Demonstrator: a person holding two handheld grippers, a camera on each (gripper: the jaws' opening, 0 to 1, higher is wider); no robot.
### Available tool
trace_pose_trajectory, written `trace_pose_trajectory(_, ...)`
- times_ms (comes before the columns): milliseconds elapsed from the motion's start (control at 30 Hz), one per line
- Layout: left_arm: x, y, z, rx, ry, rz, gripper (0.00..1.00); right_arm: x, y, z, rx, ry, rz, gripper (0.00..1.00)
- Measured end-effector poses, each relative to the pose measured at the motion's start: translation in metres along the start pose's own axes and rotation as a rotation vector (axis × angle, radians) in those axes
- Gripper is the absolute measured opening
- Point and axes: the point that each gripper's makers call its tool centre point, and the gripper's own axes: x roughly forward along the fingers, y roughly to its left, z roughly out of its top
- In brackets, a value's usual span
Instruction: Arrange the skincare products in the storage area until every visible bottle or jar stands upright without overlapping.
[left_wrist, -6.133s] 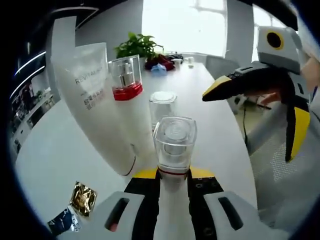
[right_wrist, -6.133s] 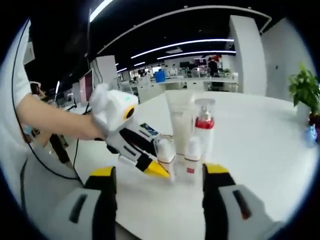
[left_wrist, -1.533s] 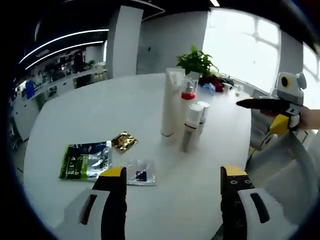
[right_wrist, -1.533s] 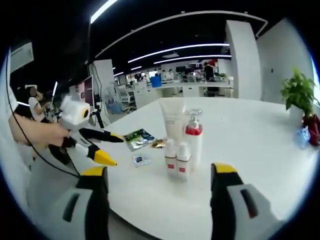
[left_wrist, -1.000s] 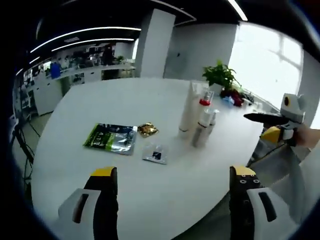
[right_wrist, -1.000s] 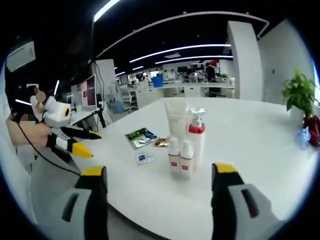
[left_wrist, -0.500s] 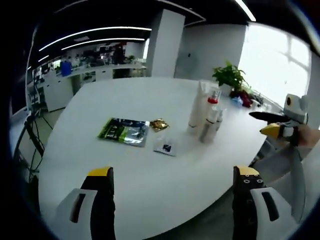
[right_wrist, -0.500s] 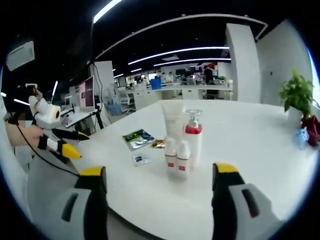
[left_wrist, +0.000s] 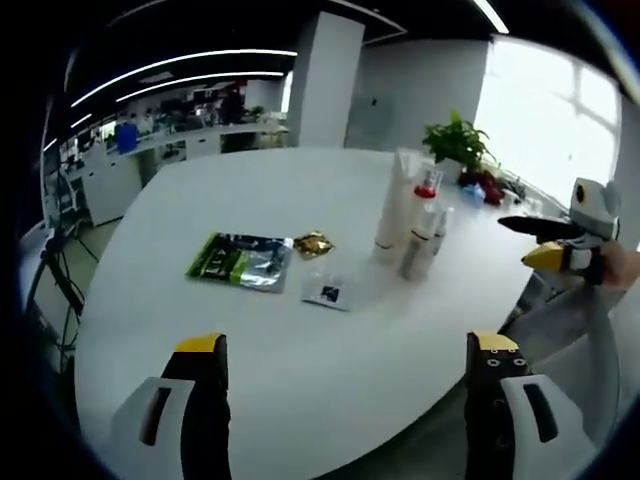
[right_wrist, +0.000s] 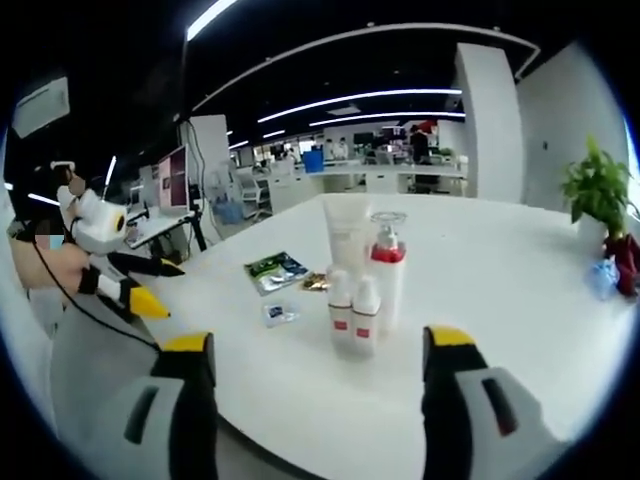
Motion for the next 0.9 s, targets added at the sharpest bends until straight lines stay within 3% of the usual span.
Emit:
trace_pose_trajectory(567,0.059,0.003,0.018,0.102,0.083,-0.034,0.94,0.001,-0.003,0.004,0.016,-0.007,-0.012,0.85)
trace_pose_trajectory(900,0.106,0.004,0.014,0.169,0.163,-0.063,0.84,-0.002,-0.012,0.006,0.038,-0.025,-0.037,0.86)
